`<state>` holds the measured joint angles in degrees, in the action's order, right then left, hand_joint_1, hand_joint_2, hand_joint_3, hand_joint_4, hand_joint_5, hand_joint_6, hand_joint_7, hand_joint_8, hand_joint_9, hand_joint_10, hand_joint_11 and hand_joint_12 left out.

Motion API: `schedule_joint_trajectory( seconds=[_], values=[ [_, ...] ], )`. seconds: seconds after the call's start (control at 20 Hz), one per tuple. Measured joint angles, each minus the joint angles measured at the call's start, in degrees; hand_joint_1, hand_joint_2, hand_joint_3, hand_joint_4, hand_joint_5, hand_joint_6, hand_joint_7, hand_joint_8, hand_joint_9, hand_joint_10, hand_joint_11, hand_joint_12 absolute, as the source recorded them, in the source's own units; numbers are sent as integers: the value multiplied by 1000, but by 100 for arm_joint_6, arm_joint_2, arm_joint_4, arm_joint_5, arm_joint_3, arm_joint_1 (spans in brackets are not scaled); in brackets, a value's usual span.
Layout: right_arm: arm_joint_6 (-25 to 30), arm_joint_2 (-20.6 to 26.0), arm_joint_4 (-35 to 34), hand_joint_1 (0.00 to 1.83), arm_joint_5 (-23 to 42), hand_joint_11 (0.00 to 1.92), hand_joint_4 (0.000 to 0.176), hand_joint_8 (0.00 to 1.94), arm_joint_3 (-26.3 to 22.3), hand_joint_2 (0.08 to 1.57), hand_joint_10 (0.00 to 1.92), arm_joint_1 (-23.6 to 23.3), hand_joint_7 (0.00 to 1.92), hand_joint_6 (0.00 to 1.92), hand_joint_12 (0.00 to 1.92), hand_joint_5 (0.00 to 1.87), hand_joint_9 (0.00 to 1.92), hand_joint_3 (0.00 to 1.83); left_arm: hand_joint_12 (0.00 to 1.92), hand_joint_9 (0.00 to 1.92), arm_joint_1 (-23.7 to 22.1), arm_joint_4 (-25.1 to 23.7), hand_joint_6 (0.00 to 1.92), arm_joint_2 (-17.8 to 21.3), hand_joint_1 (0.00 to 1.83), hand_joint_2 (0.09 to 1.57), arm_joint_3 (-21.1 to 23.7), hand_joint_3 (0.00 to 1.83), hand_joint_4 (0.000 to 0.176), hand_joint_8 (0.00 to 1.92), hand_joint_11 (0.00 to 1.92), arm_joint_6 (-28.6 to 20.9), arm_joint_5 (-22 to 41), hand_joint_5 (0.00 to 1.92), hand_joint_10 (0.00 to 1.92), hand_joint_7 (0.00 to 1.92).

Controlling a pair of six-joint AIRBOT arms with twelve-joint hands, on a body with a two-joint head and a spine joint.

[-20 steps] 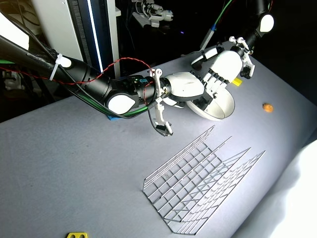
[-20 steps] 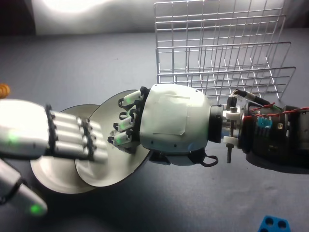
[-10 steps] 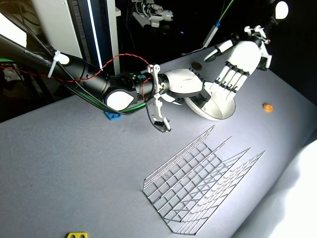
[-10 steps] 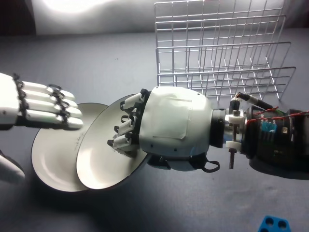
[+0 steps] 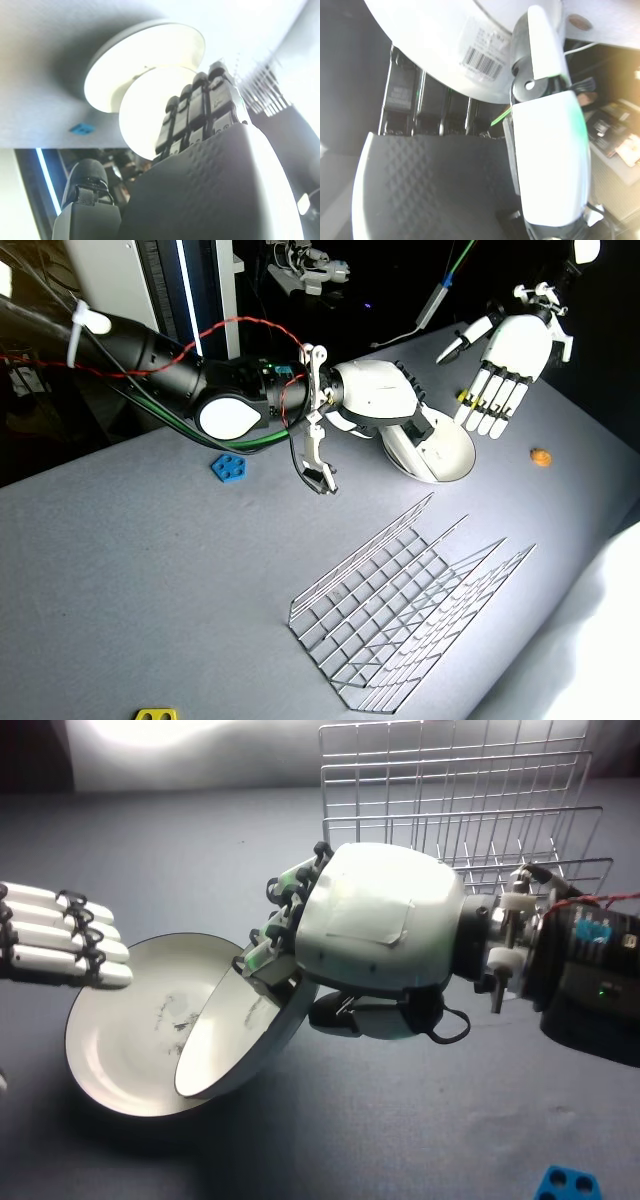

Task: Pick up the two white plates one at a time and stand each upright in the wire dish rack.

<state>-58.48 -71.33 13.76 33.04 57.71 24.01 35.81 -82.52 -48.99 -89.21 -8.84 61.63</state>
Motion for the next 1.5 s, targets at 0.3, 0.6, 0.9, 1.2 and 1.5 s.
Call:
schedule_joint_trajectory(
  seconds=[0.3,0.6,0.9,1.2,1.5],
  values=[
    [278,597,-286,1197,-664,659,20,1030,-503,1157,380,-616,949,1196,1266,864,1067,2,0,0,-4,-70,0,81,0,1125,28,3,0,0,0,188,24,0,0,0],
    [1596,1150,-319,1194,-1394,674,21,1044,-739,1162,395,-1287,941,1204,1261,856,1065,1,0,0,-59,-103,0,129,0,1128,125,4,0,0,0,164,28,0,0,0],
    [2286,1506,-1331,1196,-2229,684,23,1033,-763,1157,395,-1864,945,1190,1264,870,1080,1,0,0,-190,-323,0,122,0,1125,280,1,0,0,0,57,-98,0,0,0],
    [2288,1631,-2002,1197,-2616,694,24,1018,-761,1154,395,-2103,954,1182,1262,878,1075,0,0,0,-262,-315,0,85,0,1128,365,3,0,0,0,-59,-275,0,0,0],
    [2358,1777,-2568,1200,-2688,694,23,1001,-761,1148,388,-2341,963,1162,1254,888,1078,0,0,0,-507,-380,0,28,0,1125,501,0,0,0,0,-264,-382,0,0,0]
  ],
)
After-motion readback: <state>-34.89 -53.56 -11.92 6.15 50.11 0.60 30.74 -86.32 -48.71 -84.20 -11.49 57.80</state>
